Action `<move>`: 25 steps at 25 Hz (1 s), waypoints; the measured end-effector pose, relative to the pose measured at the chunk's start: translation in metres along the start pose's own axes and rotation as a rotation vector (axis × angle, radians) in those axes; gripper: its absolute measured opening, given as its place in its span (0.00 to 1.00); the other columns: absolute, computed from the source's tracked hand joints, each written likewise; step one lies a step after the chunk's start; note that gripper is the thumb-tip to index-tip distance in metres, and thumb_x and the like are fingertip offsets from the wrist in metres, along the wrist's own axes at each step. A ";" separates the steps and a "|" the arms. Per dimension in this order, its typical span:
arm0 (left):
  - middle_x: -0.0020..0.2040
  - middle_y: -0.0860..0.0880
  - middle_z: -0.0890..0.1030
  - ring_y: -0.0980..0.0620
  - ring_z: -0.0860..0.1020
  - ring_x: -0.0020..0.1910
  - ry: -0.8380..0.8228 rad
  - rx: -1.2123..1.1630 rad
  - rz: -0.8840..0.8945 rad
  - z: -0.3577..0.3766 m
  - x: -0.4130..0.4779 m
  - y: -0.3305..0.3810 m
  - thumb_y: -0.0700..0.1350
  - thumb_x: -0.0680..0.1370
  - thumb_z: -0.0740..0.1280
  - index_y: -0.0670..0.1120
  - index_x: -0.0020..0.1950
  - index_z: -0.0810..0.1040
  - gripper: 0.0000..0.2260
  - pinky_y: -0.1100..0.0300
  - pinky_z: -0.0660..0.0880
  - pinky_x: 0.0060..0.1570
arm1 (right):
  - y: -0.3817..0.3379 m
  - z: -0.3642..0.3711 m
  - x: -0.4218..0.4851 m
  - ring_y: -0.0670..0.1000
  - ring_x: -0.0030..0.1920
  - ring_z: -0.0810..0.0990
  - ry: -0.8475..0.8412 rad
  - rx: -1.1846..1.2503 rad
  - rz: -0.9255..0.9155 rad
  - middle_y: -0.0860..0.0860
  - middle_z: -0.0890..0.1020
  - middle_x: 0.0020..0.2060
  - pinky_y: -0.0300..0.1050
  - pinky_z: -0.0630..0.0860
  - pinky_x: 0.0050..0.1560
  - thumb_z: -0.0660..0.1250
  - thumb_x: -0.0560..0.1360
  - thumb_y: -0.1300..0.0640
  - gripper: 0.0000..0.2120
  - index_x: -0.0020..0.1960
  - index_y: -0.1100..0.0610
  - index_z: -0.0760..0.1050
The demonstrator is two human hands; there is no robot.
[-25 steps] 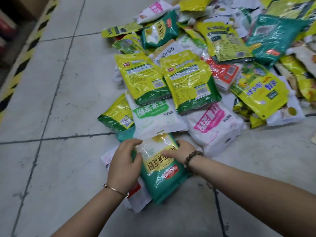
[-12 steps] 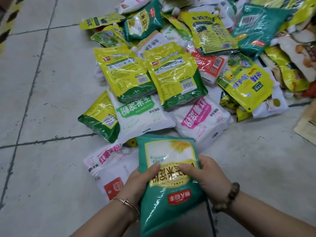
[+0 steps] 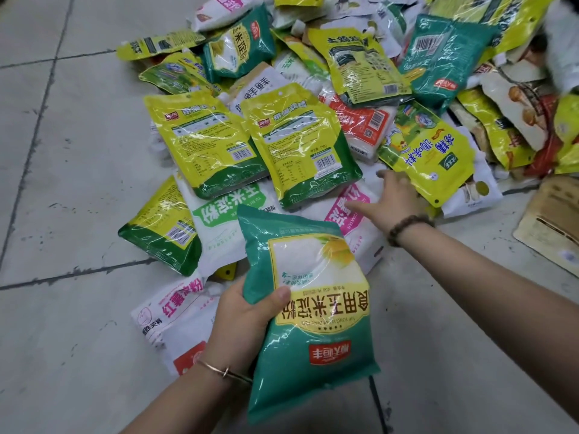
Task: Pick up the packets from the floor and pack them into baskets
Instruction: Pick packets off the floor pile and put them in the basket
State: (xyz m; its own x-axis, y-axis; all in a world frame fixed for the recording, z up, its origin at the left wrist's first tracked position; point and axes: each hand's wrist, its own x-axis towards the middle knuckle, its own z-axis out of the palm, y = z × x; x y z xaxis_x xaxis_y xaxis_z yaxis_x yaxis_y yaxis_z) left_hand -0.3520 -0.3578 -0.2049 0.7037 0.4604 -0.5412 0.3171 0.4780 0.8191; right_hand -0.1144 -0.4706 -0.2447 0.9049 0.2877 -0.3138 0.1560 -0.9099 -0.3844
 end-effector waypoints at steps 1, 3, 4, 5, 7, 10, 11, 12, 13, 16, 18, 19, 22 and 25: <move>0.37 0.42 0.84 0.46 0.83 0.34 0.005 0.003 0.016 -0.001 0.001 0.001 0.38 0.62 0.71 0.40 0.45 0.79 0.12 0.57 0.79 0.31 | -0.012 0.005 0.005 0.59 0.68 0.66 -0.015 -0.092 -0.007 0.57 0.66 0.69 0.56 0.67 0.63 0.70 0.63 0.31 0.47 0.72 0.55 0.59; 0.37 0.41 0.84 0.46 0.82 0.33 0.020 -0.007 0.023 -0.005 0.002 0.000 0.39 0.62 0.69 0.39 0.45 0.79 0.13 0.57 0.79 0.30 | -0.029 0.020 0.006 0.58 0.70 0.63 -0.032 -0.201 -0.012 0.57 0.64 0.70 0.58 0.62 0.66 0.69 0.59 0.28 0.53 0.73 0.56 0.56; 0.37 0.41 0.84 0.46 0.82 0.32 0.029 -0.008 0.016 -0.006 0.003 -0.001 0.39 0.62 0.69 0.38 0.46 0.78 0.13 0.57 0.79 0.30 | -0.034 0.027 0.005 0.58 0.69 0.64 -0.020 -0.216 -0.004 0.57 0.65 0.69 0.58 0.61 0.66 0.70 0.58 0.28 0.54 0.72 0.57 0.56; 0.37 0.41 0.84 0.46 0.82 0.32 0.036 -0.004 0.007 -0.008 0.003 -0.002 0.39 0.62 0.69 0.36 0.47 0.78 0.15 0.57 0.79 0.29 | -0.037 0.032 0.004 0.57 0.69 0.65 -0.004 -0.213 0.009 0.57 0.66 0.68 0.58 0.61 0.66 0.71 0.58 0.28 0.53 0.71 0.58 0.58; 0.37 0.39 0.84 0.45 0.82 0.32 0.038 -0.004 -0.010 -0.012 0.004 -0.004 0.39 0.62 0.69 0.34 0.49 0.77 0.17 0.58 0.78 0.29 | -0.038 0.033 0.003 0.57 0.67 0.68 -0.006 -0.209 0.030 0.56 0.70 0.66 0.55 0.62 0.64 0.73 0.59 0.31 0.49 0.68 0.58 0.61; 0.39 0.38 0.84 0.44 0.82 0.33 0.040 -0.041 -0.067 -0.015 0.006 -0.011 0.34 0.63 0.74 0.35 0.50 0.77 0.17 0.55 0.80 0.31 | -0.026 0.029 0.000 0.57 0.60 0.75 -0.090 -0.102 0.040 0.55 0.77 0.60 0.52 0.66 0.60 0.74 0.64 0.38 0.39 0.66 0.56 0.66; 0.41 0.37 0.83 0.43 0.82 0.34 0.038 -0.072 -0.097 -0.016 0.006 -0.013 0.34 0.63 0.74 0.36 0.51 0.77 0.17 0.54 0.80 0.32 | -0.017 0.030 -0.003 0.58 0.58 0.77 -0.128 -0.016 0.063 0.55 0.78 0.59 0.51 0.70 0.59 0.75 0.64 0.41 0.35 0.64 0.56 0.68; 0.42 0.37 0.83 0.42 0.82 0.35 0.035 -0.109 -0.125 -0.016 0.006 -0.016 0.33 0.63 0.73 0.36 0.52 0.77 0.18 0.52 0.81 0.34 | -0.004 0.032 -0.009 0.58 0.55 0.78 -0.164 0.098 0.096 0.55 0.80 0.56 0.53 0.74 0.57 0.76 0.64 0.44 0.30 0.61 0.56 0.71; 0.43 0.36 0.83 0.42 0.82 0.36 0.023 -0.155 -0.153 -0.017 0.007 -0.019 0.34 0.61 0.76 0.36 0.53 0.77 0.21 0.51 0.81 0.36 | 0.010 0.033 -0.016 0.57 0.51 0.80 -0.185 0.222 0.141 0.55 0.82 0.52 0.54 0.77 0.54 0.77 0.64 0.48 0.23 0.55 0.55 0.75; 0.47 0.34 0.82 0.39 0.82 0.39 -0.038 -0.270 -0.249 -0.021 0.012 -0.028 0.43 0.44 0.84 0.37 0.53 0.78 0.39 0.48 0.81 0.37 | 0.049 0.030 -0.043 0.55 0.43 0.82 -0.129 0.506 0.248 0.54 0.84 0.42 0.56 0.80 0.48 0.76 0.67 0.55 0.08 0.42 0.52 0.77; 0.49 0.33 0.81 0.37 0.82 0.41 -0.106 -0.289 -0.310 -0.018 0.015 -0.034 0.46 0.42 0.84 0.38 0.52 0.80 0.39 0.45 0.80 0.40 | 0.063 0.021 -0.056 0.56 0.42 0.82 -0.016 0.579 0.271 0.54 0.83 0.41 0.58 0.80 0.48 0.72 0.71 0.55 0.05 0.41 0.53 0.77; 0.48 0.33 0.82 0.37 0.82 0.41 -0.137 -0.288 -0.330 -0.015 0.016 -0.037 0.46 0.43 0.84 0.39 0.50 0.82 0.37 0.44 0.80 0.41 | 0.067 0.015 -0.061 0.56 0.42 0.82 0.030 0.613 0.288 0.55 0.83 0.40 0.58 0.80 0.48 0.71 0.73 0.55 0.04 0.41 0.53 0.77; 0.46 0.34 0.82 0.38 0.83 0.41 -0.163 -0.268 -0.356 -0.002 0.021 -0.041 0.47 0.42 0.84 0.40 0.47 0.83 0.35 0.44 0.80 0.40 | 0.071 -0.001 -0.075 0.56 0.41 0.81 0.142 0.702 0.320 0.56 0.82 0.39 0.55 0.79 0.48 0.67 0.75 0.57 0.04 0.42 0.57 0.77; 0.47 0.35 0.83 0.39 0.83 0.40 -0.171 -0.214 -0.323 0.009 0.025 -0.035 0.48 0.43 0.84 0.38 0.53 0.79 0.40 0.48 0.80 0.36 | 0.075 -0.023 -0.093 0.49 0.37 0.78 0.287 0.738 0.296 0.51 0.79 0.36 0.46 0.75 0.42 0.66 0.76 0.61 0.02 0.44 0.58 0.77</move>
State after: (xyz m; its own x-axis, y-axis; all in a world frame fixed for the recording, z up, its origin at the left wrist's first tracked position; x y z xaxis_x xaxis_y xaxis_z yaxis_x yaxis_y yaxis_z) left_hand -0.3399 -0.3697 -0.2456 0.6908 0.1394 -0.7095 0.4123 0.7301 0.5449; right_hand -0.1776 -0.5723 -0.2246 0.9486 -0.1095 -0.2968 -0.3120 -0.4786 -0.8207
